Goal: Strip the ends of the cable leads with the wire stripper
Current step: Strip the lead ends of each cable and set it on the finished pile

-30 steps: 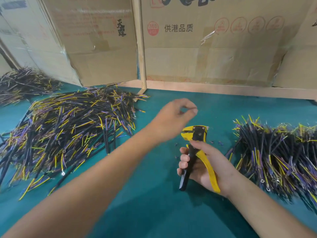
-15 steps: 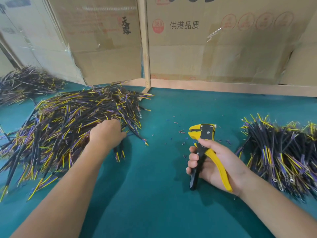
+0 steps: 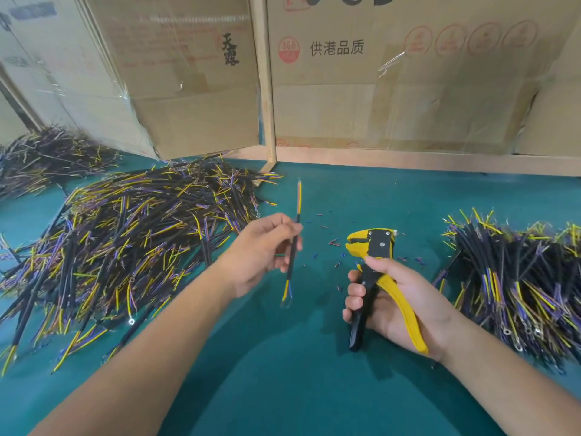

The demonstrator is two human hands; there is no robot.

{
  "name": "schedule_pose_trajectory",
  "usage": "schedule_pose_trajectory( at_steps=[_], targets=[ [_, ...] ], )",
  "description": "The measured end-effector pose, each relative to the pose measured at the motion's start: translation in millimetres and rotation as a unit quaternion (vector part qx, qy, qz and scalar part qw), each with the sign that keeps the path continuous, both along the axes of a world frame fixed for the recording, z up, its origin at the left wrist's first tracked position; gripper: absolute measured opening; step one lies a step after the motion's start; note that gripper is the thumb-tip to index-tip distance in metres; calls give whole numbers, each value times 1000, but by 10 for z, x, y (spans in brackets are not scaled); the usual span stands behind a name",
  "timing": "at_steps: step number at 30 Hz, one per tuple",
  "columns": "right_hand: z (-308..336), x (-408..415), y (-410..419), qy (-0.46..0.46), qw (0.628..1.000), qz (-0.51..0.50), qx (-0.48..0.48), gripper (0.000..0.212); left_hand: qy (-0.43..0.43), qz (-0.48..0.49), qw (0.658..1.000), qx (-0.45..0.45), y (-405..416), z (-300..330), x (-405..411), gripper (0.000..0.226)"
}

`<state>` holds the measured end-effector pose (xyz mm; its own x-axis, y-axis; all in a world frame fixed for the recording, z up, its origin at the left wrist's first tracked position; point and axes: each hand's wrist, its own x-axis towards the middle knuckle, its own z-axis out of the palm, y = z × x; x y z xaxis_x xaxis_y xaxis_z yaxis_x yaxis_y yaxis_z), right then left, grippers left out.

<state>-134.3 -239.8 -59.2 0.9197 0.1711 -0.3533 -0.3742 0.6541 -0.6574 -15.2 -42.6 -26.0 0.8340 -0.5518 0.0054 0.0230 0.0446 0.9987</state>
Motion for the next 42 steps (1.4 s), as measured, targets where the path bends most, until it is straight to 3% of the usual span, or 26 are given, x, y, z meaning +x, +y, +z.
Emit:
schedule_pose_trajectory(
  at_steps=[5,21,26,39,42],
  targets=[
    [17,9,14,-1,1000,2,-4,32,9,-38,998,-44,-55,-30,-39,17],
    [5,-13,16,3,1000,4,-1,31,8,-55,997,-60,-42,-62,-57,10],
    [42,-24,42,4,1000,-4,-17,30,46,-47,993,-94,-45,-66,-46,9],
    [34,-10,30,-2,1000,-7,-19,30,46,-23,993,-104,-38,-61,-8,12],
    [-16,2,0,-8,1000,-2,-10,31,24,-11,994,-102,-54,-80,-7,36]
  ],
)
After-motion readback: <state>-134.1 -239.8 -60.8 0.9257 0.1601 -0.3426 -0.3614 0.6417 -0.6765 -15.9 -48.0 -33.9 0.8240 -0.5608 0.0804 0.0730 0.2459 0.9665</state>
